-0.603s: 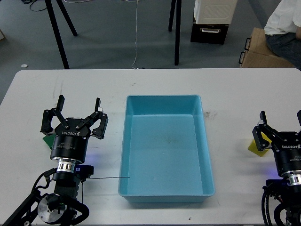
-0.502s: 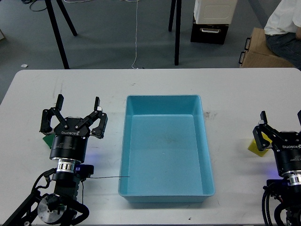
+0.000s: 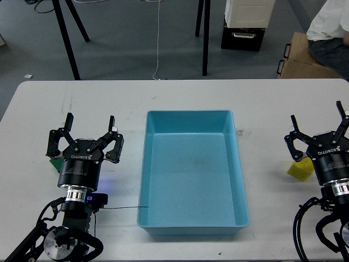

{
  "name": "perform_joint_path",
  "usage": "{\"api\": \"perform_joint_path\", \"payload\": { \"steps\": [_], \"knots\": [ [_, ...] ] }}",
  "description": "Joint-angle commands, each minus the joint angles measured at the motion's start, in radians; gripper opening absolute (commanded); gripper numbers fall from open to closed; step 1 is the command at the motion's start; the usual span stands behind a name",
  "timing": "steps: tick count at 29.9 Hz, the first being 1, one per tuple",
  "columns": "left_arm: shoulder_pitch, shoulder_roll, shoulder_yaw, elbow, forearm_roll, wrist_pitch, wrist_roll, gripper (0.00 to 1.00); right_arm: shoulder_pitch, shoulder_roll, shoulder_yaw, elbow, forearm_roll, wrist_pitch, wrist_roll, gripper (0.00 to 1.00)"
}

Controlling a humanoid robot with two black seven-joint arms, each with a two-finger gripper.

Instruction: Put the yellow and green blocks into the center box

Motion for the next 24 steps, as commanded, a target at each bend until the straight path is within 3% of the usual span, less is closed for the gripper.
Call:
{"api": "perform_joint_path", "payload": {
  "steps": [1, 3, 4, 8, 12, 18, 24],
  "knots": [
    [-0.001, 0.0, 0.0, -0.001, 0.0, 0.0, 0.0, 1.0, 0.133, -0.129, -0.057, -0.006, -0.166, -0.045, 0.012, 0.97],
    [-0.001, 0.0, -0.001, -0.001, 0.0, 0.0, 0.0, 1.0, 0.179, -0.21, -0.113, -0.009, -0.241, -0.107, 0.044, 0.96],
    [0.001, 0.0, -0.001, 0.001, 0.0, 0.0, 0.0, 1.0, 0.208, -0.256, -0.158, -0.02, -0.287, -0.131, 0.085, 0.96],
    [0.001, 0.0, -0.001, -0.001, 0.0, 0.0, 0.0, 1.0, 0.375, -0.442, -0.36, -0.142, -0.468, -0.145, 0.347, 0.96],
    [0.001, -0.001, -0.001, -0.001, 0.0, 0.0, 0.0, 1.0, 0.578, -0.554, -0.601, -0.257, -0.584, -0.144, 0.347, 0.96],
    [0.002, 0.0, -0.003, 0.001, 0.0, 0.0, 0.0, 1.0, 0.825, -0.721, -0.937, -0.291, -0.691, -0.135, 0.347, 0.96],
    [0.004, 0.0, -0.006, -0.001, 0.0, 0.0, -0.002, 1.0, 1.098, -0.796, -1.337, -0.288, -1.088, -0.135, 0.347, 0.94]
  ]
}}
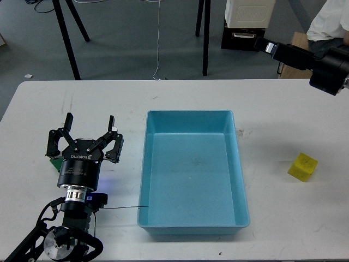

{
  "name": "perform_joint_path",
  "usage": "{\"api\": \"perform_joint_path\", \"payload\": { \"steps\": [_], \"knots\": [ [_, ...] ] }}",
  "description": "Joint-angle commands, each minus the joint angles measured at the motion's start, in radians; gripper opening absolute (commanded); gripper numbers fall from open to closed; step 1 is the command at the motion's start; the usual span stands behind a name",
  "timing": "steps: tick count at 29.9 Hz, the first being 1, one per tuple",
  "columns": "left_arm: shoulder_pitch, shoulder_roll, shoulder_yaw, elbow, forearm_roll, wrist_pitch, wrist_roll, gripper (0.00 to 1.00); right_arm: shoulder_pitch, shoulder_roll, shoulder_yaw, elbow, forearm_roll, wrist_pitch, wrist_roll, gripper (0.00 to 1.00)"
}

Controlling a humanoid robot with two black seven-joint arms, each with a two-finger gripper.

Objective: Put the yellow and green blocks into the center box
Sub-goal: 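Raise the right gripper and lower it over the yellow cube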

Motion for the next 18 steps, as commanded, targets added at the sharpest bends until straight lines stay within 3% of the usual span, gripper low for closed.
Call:
{"api": "perform_joint_path", "payload": {
  "steps": [1, 10, 18],
  "knots": [
    [0.0, -0.001, -0.002, 0.0, 0.0, 0.001, 0.0, 1.0, 0.139, -0.024, -0.228, 0.003, -0.197, -0.001, 0.0, 0.94],
    [0.0, -0.001, 0.0, 0.002, 0.0, 0.0, 0.001, 1.0, 0.174, -0.116, -0.508, 0.066, -0.311, -0.001, 0.0, 0.95],
    [0.0, -0.001, 0.001, 0.002, 0.0, 0.0, 0.001, 1.0, 0.131, -0.111, -0.58, 0.049, -0.322, 0.001, 0.0, 0.96]
  ]
}}
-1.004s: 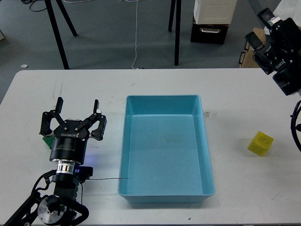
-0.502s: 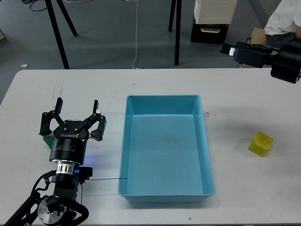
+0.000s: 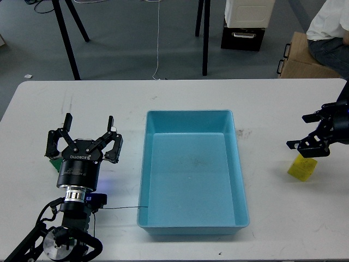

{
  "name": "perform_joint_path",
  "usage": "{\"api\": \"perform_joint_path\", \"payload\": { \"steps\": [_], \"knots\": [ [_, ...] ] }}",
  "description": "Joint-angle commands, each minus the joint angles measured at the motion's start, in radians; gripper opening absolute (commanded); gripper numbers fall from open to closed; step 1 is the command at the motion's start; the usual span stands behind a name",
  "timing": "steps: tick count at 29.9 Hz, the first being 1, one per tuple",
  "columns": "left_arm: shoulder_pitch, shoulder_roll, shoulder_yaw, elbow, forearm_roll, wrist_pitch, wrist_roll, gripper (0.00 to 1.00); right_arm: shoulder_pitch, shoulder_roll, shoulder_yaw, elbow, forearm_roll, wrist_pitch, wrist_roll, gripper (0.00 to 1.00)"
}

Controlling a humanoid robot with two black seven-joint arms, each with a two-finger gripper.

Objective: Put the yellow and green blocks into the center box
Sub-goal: 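Raise the right gripper and lower it over the yellow cube, then close the right gripper on the yellow cube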

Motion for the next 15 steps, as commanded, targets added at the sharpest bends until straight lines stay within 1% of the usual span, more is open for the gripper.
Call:
{"api": "perform_joint_path", "payload": {
  "steps": [1, 15],
  "knots": [
    [0.0, -0.001, 0.001, 0.0, 0.0, 0.001, 0.0, 1.0, -0.035, 0.002, -0.009, -0.019, -0.001, -0.001, 0.0, 0.96],
    [0.0, -0.001, 0.001, 0.011, 0.0, 0.001, 0.0, 1.0, -0.086, 0.072, -0.009, -0.133, -0.003, -0.001, 0.0, 0.96]
  ]
}}
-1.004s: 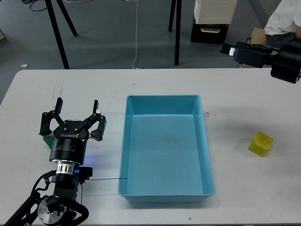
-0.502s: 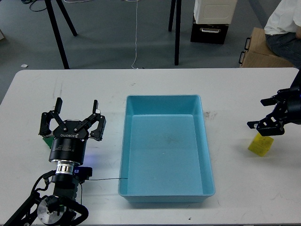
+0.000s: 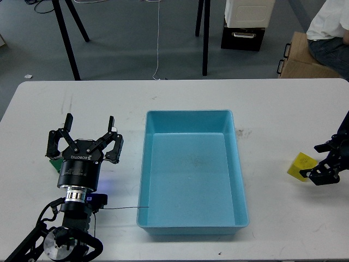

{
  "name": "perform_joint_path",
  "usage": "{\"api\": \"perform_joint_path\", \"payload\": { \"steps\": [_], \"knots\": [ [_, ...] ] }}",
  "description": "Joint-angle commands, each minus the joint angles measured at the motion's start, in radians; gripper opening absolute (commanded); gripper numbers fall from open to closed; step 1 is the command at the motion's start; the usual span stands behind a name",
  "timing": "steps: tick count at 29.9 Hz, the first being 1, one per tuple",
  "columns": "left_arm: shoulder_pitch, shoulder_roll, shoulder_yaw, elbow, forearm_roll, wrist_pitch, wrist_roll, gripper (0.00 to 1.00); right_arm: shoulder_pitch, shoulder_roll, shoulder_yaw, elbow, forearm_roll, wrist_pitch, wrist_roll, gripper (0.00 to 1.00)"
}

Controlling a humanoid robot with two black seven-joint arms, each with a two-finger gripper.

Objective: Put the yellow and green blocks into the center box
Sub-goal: 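Close the right gripper on the yellow cube, then lift the yellow cube and carry it over the blue tray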

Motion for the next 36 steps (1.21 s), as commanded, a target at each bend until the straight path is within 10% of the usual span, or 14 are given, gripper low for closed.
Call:
{"api": "perform_joint_path", "payload": {
  "steps": [1, 13, 27, 36],
  "knots": [
    [0.0, 0.0, 0.0, 0.003, -0.002, 0.0, 0.0, 1.0, -0.009, 0.028, 0.0, -0.026, 0.001, 0.0, 0.0, 0.96],
    [0.0, 0.0, 0.0, 0.003, -0.002, 0.0, 0.0, 1.0, -0.035, 0.095, 0.002, -0.078, 0.003, -0.008, 0.0, 0.89],
    [-0.002, 0.0, -0.008, 0.004, -0.002, 0.001, 0.0, 1.0, -0.045, 0.098, 0.005, -0.1, 0.001, -0.009, 0.0, 0.3],
    [-0.005, 0.002, -0.014, 0.004, -0.002, 0.001, 0.0, 1.0, 0.172, 0.115, 0.037, -0.088, 0.014, -0.003, 0.0, 0.16]
  ]
}}
